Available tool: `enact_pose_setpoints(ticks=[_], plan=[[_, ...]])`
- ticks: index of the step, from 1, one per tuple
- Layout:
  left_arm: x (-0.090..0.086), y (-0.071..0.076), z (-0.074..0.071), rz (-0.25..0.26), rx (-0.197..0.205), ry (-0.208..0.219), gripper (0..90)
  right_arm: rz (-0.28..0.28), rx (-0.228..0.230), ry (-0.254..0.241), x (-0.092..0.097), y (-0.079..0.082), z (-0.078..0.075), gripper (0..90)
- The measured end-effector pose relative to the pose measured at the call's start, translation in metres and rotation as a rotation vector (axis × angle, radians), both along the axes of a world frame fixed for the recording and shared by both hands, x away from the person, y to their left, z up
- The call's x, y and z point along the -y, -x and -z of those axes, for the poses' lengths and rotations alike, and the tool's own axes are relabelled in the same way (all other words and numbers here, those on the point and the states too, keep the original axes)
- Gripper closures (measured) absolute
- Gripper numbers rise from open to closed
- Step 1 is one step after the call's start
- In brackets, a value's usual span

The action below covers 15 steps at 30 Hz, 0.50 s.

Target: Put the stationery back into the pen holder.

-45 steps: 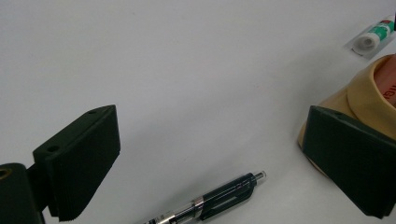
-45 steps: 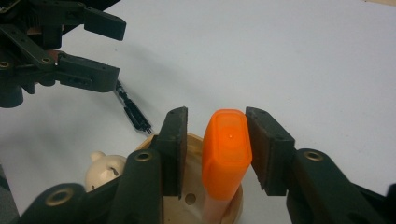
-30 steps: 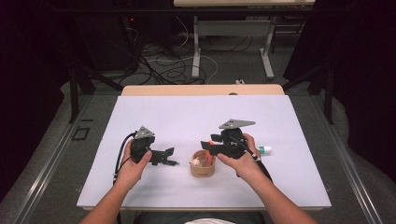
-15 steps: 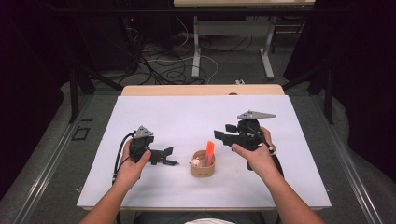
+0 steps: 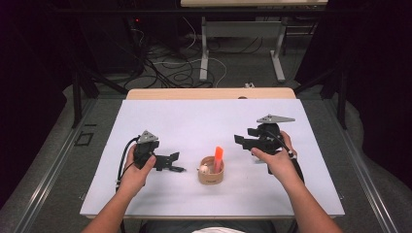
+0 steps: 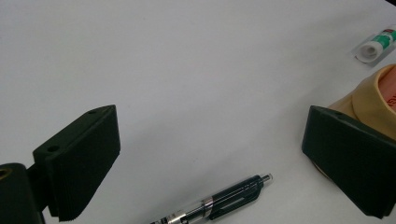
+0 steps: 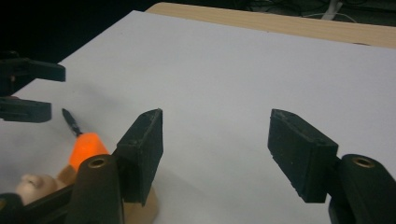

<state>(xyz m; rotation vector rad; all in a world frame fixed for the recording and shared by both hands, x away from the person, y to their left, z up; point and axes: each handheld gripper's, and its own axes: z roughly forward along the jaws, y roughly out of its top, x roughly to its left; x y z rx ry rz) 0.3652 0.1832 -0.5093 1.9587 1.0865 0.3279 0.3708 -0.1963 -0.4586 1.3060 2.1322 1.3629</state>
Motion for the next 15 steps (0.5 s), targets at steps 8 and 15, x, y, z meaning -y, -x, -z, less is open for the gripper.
enact_pose_setpoints(ticks=[8, 15], plan=[[-0.002, -0.001, 0.0, 0.005, -0.002, -0.001, 4.5, 0.02, -0.006, 0.069, 0.021, -0.009, 0.018, 32.9], [-0.003, -0.002, 0.001, 0.005, 0.005, 0.0, 4.5, 0.016, -0.008, 0.134, 0.037, -0.014, 0.034, 32.4]])
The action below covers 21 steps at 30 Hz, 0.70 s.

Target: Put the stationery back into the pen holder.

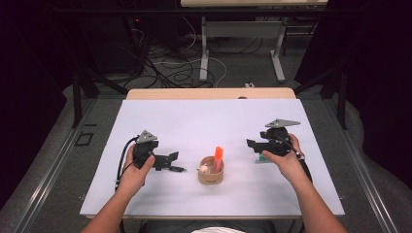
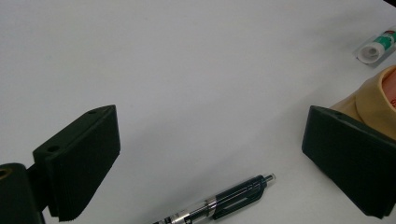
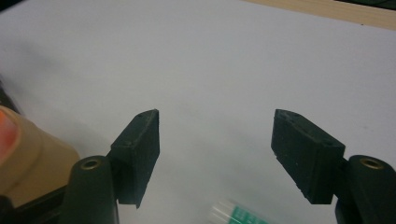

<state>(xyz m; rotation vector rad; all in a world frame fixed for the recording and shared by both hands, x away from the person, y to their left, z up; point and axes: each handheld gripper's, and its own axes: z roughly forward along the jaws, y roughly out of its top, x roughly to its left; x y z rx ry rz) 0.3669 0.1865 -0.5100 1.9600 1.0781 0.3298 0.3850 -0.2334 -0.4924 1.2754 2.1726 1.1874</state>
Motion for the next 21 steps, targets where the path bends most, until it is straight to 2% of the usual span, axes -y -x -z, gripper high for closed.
enact_pose_setpoints(ticks=[3, 6, 10, 17, 21], plan=[[0.0, 0.0, 0.0, 0.001, 0.003, -0.005, 4.5, -0.018, 0.023, 0.076, 0.005, -0.002, 0.002, 30.9], [-0.001, -0.001, 0.0, -0.002, 0.005, -0.007, 4.5, -0.046, 0.034, 0.125, 0.009, -0.003, 0.002, 28.8], [-0.001, 0.0, 0.0, -0.007, 0.004, -0.007, 4.5, -0.066, 0.021, 0.191, 0.011, -0.002, 0.0, 23.3], [-0.003, -0.001, -0.002, -0.011, 0.005, -0.01, 4.5, -0.098, 0.038, 0.29, 0.012, 0.0, -0.001, 21.7], [-0.004, -0.001, -0.003, -0.013, 0.006, -0.007, 4.5, -0.145, 0.05, 0.412, 0.009, 0.0, -0.004, 21.5]])
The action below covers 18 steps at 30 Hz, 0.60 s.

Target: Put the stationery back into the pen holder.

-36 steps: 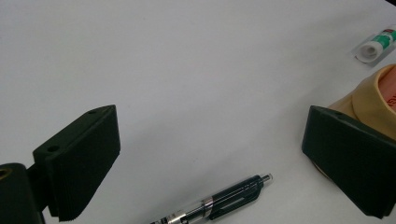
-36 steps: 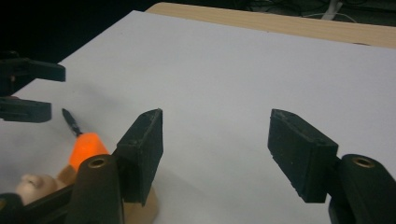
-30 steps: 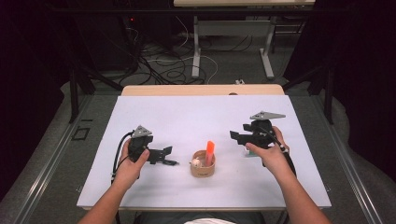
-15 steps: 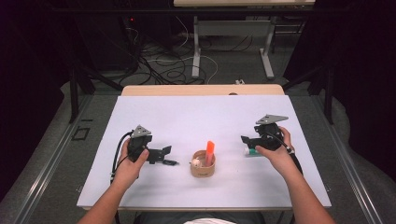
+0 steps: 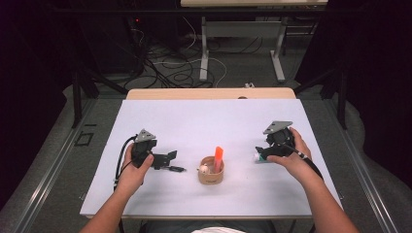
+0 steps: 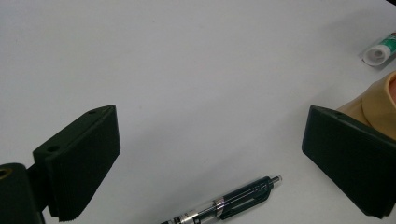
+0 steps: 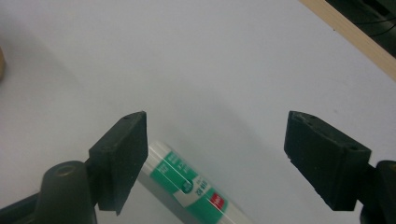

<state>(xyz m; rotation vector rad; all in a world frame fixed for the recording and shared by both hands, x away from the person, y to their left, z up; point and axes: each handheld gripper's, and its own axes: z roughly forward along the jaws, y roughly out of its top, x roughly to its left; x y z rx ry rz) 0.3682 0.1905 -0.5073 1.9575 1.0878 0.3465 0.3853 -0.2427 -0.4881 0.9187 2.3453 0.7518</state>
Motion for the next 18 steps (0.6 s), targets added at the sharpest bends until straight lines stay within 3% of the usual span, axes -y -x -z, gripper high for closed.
enact_pose_setpoints(ticks=[4, 11, 15, 18], plan=[[-0.0008, 0.0008, -0.0008, -0.002, -0.001, -0.004, 4.5, -0.063, -0.004, 0.107, 0.0003, 0.0006, -0.0034, 28.4], [-0.0017, 0.0021, -0.0018, -0.009, 0.001, 0.001, 4.5, -0.202, 0.015, 0.206, 0.0001, 0.005, -0.0046, 37.2], [-0.0019, 0.0027, -0.0019, -0.011, 0.001, 0.0, 4.5, -0.294, 0.019, 0.313, 0.0016, 0.0064, -0.0042, 39.7], [-0.0024, 0.0024, -0.0018, -0.002, 0.001, -0.009, 4.5, -0.316, -0.005, 0.357, 0.0045, 0.0056, -0.0033, 39.8]])
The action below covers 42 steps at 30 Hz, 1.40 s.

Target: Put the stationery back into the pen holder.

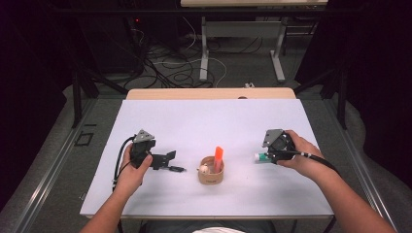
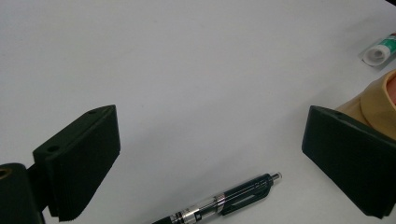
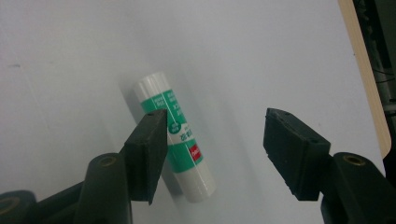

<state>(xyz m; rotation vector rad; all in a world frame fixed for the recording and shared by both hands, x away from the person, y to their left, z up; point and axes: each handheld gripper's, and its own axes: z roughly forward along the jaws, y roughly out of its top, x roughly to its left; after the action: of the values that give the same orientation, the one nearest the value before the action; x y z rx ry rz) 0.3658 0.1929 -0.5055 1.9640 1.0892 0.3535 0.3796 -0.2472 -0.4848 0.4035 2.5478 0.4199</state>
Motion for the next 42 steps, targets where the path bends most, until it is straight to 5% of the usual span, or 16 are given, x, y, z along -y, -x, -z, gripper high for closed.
enact_pose_setpoints(ticks=[17, 19, 21, 42], plan=[[0.002, 0.001, 0.001, -0.006, -0.001, 0.011, 4.5, -0.132, -0.088, 0.138, 0.009, 0.01, 0.016, 45.9], [0.002, 0.0, 0.001, -0.003, -0.001, 0.006, 4.5, -0.174, -0.065, 0.136, 0.009, 0.012, 0.02, 47.6], [0.002, 0.0, 0.001, -0.001, 0.003, 0.005, 4.5, -0.199, -0.084, 0.196, 0.01, 0.012, 0.018, 48.4], [0.002, 0.0, 0.001, -0.004, -0.002, 0.006, 4.5, -0.253, -0.094, 0.281, 0.014, -0.006, 0.034, 55.4]])
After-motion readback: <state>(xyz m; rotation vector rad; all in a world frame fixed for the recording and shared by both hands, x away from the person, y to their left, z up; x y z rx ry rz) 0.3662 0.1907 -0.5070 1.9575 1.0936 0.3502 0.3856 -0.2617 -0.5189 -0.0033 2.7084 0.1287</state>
